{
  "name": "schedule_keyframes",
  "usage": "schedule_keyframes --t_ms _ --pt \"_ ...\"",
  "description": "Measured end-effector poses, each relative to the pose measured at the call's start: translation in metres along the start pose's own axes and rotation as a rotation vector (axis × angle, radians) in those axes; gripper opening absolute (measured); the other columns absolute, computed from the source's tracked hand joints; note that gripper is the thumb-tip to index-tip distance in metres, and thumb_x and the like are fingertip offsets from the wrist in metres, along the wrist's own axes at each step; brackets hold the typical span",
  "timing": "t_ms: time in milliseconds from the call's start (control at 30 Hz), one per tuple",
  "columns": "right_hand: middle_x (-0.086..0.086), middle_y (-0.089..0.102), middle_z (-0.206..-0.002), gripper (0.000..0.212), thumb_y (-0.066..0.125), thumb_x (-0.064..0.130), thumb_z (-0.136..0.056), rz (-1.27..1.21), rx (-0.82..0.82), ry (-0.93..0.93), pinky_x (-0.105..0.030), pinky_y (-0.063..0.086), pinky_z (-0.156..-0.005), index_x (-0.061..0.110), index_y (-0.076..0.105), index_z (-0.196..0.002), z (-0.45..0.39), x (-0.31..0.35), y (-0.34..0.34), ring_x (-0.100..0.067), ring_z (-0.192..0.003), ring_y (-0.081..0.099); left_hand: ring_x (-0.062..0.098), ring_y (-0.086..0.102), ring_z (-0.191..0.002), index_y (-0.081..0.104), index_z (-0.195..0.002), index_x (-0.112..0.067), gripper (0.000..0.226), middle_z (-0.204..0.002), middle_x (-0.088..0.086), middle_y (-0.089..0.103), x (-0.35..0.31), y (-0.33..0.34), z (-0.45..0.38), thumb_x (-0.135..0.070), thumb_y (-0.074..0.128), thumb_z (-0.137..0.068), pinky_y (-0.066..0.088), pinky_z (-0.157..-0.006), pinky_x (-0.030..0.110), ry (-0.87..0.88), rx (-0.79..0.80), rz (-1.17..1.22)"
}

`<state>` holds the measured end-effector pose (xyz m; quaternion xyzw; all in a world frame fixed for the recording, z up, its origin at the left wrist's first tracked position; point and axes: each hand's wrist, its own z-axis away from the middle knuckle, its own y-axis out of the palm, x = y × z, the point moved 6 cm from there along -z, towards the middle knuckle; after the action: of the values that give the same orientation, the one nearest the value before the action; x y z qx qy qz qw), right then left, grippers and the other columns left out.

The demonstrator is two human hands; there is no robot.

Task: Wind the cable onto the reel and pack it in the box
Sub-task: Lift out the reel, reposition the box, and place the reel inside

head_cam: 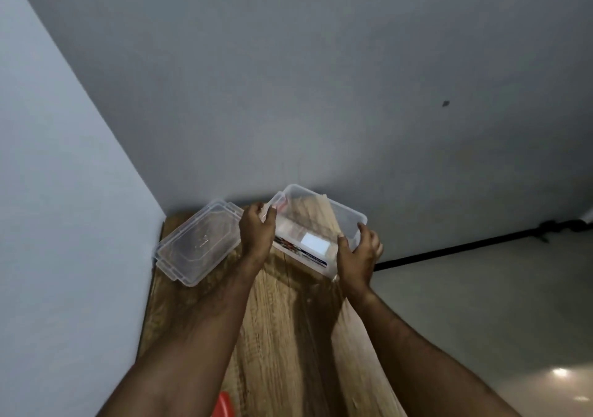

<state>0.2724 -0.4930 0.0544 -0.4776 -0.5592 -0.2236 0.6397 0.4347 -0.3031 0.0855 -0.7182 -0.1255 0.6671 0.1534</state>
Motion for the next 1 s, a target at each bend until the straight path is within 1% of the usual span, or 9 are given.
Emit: schedule_keyframes --t_ms 100,167,300,433,633,733,833,900,1000 --pt "-0.016 0.046 -0.143 0.059 0.072 0.017 -0.092 -0.028 -0.012 0.054 -0.034 0.035 -0.107 0.008 0.048 -0.146 -0.010 -0.012 0.008 -0.033 -0.135 0.040 0.026 0.061 -0.119 0.062 -0.132 -0.005 0.045 -0.130 0.010 0.067 0.008 0.017 -0.025 -0.036 0.061 -0.099 0.047 -0.098 0.031 -0.021 0.053 -0.028" --pt "-0.015 0.044 -0.146 0.064 0.072 0.017 -0.092 -0.076 -0.010 0.083 -0.042 0.040 -0.113 0.010 0.044 -0.149 -0.015 -0.021 0.014 -0.032 -0.136 0.042 0.026 0.063 -0.117 0.065 -0.128 -0.006 0.046 -0.126 0.010 0.069 0.017 0.028 -0.043 -0.041 0.061 -0.098 0.048 -0.097 0.035 -0.052 0.080 -0.035" --pt "-0.005 0.047 -0.148 0.068 0.072 0.021 -0.093 -0.181 0.022 0.119 -0.053 0.049 -0.109 0.024 0.037 -0.152 -0.018 -0.032 0.022 -0.025 -0.136 0.047 0.023 0.071 -0.090 0.076 -0.102 -0.013 0.032 -0.093 0.001 0.076 0.033 0.045 -0.066 -0.042 0.062 -0.097 0.055 -0.076 0.033 -0.126 0.168 0.053" --pt "0.001 0.050 -0.142 0.065 0.067 0.010 -0.095 -0.299 0.029 0.137 -0.046 0.052 -0.107 0.025 0.037 -0.151 -0.017 -0.029 0.022 -0.021 -0.133 0.052 0.017 0.074 -0.079 0.078 -0.102 -0.017 0.034 -0.087 -0.002 0.077 0.043 0.054 -0.071 -0.048 0.066 -0.095 0.054 -0.060 0.024 -0.176 0.260 0.094" --pt "-0.001 0.055 -0.136 0.062 0.062 0.001 -0.095 -0.366 0.032 0.174 -0.017 0.056 -0.084 0.023 0.040 -0.148 -0.018 -0.023 0.019 -0.022 -0.124 0.058 0.019 0.074 -0.081 0.078 -0.104 -0.018 0.040 -0.090 -0.001 0.078 0.051 0.050 -0.067 -0.054 0.070 -0.090 0.059 -0.068 0.033 -0.209 0.245 0.098" --pt "-0.002 0.057 -0.133 0.061 0.064 0.003 -0.095 -0.371 0.056 0.183 -0.016 0.055 -0.079 0.021 0.041 -0.148 -0.014 -0.019 0.016 -0.021 -0.120 0.060 0.019 0.074 -0.082 0.076 -0.103 -0.019 0.038 -0.092 -0.003 0.077 0.052 0.038 -0.055 -0.054 0.067 -0.092 0.062 -0.075 0.037 -0.218 0.219 0.082" --pt "0.000 0.057 -0.126 0.058 0.061 -0.001 -0.095 -0.367 0.088 0.190 -0.009 0.053 -0.066 0.018 0.044 -0.147 -0.006 -0.011 0.010 -0.018 -0.111 0.060 0.019 0.072 -0.089 0.076 -0.107 -0.018 0.034 -0.097 -0.003 0.076 0.050 0.021 -0.039 -0.048 0.066 -0.094 0.061 -0.081 0.040 -0.210 0.155 0.119" --pt "0.001 0.056 -0.120 0.054 0.059 -0.002 -0.095 -0.359 0.108 0.183 -0.006 0.050 -0.060 0.016 0.047 -0.145 0.000 -0.008 0.007 -0.014 -0.103 0.059 0.020 0.070 -0.090 0.075 -0.109 -0.017 0.032 -0.100 -0.001 0.075 0.047 0.008 -0.024 -0.044 0.063 -0.097 0.060 -0.078 0.036 -0.222 0.132 0.131" --pt "0.003 0.057 -0.119 0.051 0.061 0.002 -0.097 -0.363 0.155 0.166 -0.013 0.053 -0.065 0.017 0.049 -0.144 0.014 -0.003 0.003 -0.016 -0.104 0.061 0.019 0.069 -0.089 0.074 -0.109 -0.019 0.034 -0.100 0.001 0.074 0.040 -0.015 0.005 -0.048 0.060 -0.098 0.058 -0.075 0.032 -0.229 0.074 0.162"
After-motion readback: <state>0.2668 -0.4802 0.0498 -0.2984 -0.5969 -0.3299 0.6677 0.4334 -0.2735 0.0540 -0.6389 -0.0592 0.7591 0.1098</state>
